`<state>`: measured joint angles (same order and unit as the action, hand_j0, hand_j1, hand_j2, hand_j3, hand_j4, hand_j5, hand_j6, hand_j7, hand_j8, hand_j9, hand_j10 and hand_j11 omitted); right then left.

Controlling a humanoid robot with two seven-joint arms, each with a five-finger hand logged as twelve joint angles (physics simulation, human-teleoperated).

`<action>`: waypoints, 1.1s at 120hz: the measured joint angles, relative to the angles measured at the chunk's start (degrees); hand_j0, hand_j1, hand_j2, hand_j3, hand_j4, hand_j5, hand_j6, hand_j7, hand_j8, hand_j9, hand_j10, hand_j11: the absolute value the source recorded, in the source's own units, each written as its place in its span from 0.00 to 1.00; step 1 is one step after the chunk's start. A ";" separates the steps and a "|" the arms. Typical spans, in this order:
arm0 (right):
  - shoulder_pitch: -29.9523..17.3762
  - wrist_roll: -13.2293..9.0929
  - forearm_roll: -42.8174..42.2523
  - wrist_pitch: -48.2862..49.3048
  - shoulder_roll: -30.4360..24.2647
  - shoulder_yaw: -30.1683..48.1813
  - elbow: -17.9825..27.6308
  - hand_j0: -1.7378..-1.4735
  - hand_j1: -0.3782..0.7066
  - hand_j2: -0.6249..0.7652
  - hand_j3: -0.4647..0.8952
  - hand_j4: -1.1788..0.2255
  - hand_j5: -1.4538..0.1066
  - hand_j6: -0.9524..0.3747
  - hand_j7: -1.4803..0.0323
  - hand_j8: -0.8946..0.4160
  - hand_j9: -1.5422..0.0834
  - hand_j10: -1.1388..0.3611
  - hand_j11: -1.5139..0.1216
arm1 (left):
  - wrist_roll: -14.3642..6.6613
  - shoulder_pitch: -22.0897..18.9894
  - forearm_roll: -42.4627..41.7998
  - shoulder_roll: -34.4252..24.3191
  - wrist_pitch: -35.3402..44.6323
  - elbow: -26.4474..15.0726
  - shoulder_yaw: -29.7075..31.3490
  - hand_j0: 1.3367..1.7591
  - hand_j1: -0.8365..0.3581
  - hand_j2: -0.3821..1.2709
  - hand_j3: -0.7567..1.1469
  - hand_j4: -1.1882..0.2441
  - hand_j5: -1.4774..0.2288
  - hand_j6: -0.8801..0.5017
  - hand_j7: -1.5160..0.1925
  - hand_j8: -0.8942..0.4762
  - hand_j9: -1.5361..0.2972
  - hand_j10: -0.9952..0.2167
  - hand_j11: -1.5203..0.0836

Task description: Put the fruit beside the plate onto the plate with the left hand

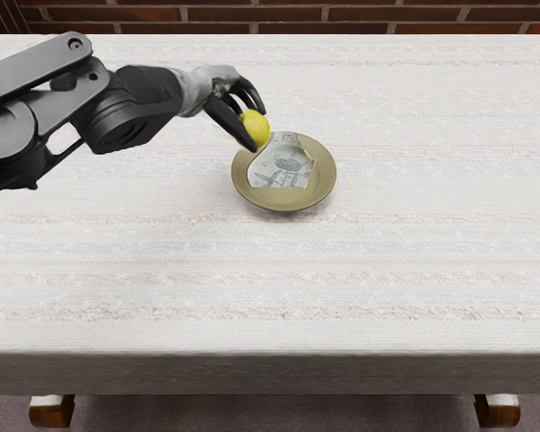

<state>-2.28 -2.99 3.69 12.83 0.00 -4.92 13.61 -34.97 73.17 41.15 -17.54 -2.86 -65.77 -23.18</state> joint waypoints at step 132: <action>0.00 0.00 0.00 0.00 0.00 0.00 -0.02 0.30 0.04 0.45 0.34 0.83 0.92 0.71 0.97 0.67 0.94 0.75 0.92 | -0.03 3.65 14.51 11.49 4.92 10.29 17.90 0.76 0.79 0.35 0.40 0.66 0.66 0.54 0.69 0.52 0.66 0.61 0.74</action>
<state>-2.28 -2.99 3.69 12.83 0.00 -4.92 13.59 -35.00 76.82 55.66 -6.06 2.06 -55.48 -5.28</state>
